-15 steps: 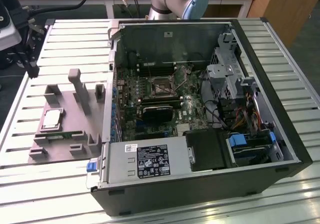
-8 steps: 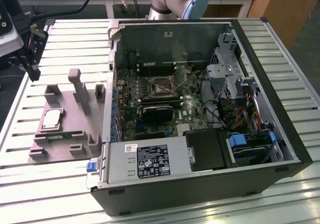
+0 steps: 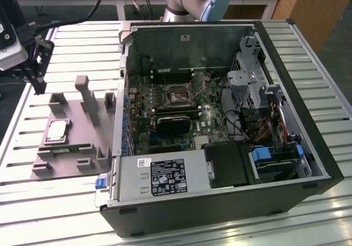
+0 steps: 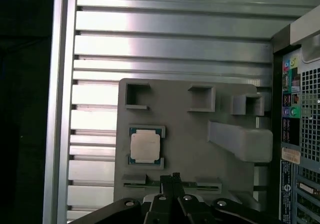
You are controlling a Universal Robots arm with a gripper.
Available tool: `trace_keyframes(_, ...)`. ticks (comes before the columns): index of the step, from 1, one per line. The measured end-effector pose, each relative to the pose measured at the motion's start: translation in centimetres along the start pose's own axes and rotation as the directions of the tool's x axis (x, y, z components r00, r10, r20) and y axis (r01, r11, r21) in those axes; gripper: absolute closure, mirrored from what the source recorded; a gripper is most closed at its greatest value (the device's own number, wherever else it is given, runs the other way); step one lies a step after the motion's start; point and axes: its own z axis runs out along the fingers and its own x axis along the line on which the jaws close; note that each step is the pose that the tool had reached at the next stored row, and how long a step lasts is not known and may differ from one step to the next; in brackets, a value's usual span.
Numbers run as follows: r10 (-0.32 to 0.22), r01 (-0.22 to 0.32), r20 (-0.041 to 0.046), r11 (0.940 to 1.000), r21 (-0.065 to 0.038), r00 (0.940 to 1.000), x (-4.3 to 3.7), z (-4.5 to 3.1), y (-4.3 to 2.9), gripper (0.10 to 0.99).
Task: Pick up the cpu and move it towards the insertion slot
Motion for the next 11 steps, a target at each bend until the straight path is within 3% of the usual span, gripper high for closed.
trace_keyframes(11, -0.001, 0.001, 0.0189, 1.0, 0.0, 0.9998, 1.28, 1.65, -0.03, 0.984)
